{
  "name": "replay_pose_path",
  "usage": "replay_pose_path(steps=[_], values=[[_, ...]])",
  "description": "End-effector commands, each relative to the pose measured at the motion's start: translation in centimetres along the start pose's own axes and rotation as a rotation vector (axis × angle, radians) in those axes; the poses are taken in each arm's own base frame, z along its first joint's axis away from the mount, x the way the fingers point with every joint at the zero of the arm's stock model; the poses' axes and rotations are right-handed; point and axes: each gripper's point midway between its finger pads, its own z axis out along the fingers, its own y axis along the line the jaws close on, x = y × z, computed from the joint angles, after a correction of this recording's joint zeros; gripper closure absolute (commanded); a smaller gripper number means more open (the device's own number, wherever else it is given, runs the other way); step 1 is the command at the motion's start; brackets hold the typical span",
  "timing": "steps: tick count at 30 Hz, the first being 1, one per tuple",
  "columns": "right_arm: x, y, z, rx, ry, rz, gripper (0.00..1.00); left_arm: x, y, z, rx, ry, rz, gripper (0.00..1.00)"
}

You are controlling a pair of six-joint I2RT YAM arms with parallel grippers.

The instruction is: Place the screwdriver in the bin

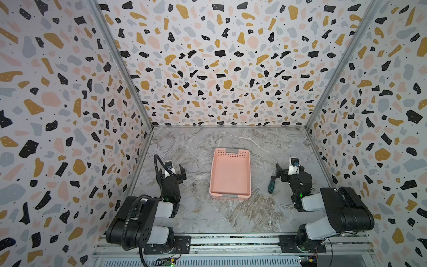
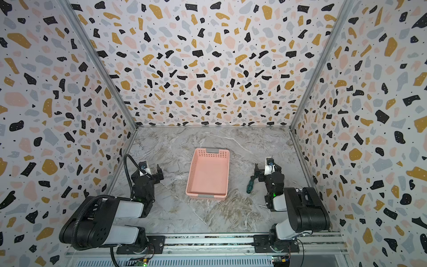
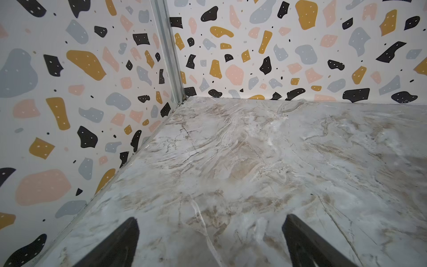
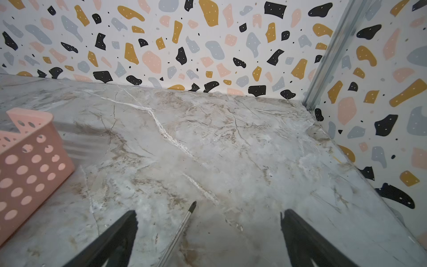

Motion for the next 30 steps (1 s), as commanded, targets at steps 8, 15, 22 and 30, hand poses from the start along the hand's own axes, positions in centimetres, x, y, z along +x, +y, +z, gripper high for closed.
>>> replay_pose_path(steps=[8,15,22,30], values=[[-1.23,0.07,0.34,-0.003,-0.030,-0.010,0.01,-1.87,0.26,0.27,-0.019,-0.061,-0.034,0.00],[-1.14,0.07,0.36,-0.003,-0.027,-0.010,0.01,-1.94,0.30,0.27,-0.019,-0.064,-0.036,0.00],[-1.22,0.06,0.34,-0.003,-0.030,-0.009,0.01,-1.89,0.26,0.28,-0.017,-0.062,-0.034,0.00],[-1.14,0.07,0.36,-0.003,-0.027,-0.006,0.01,-1.86,0.25,0.35,-0.013,-0.060,-0.037,0.00]])
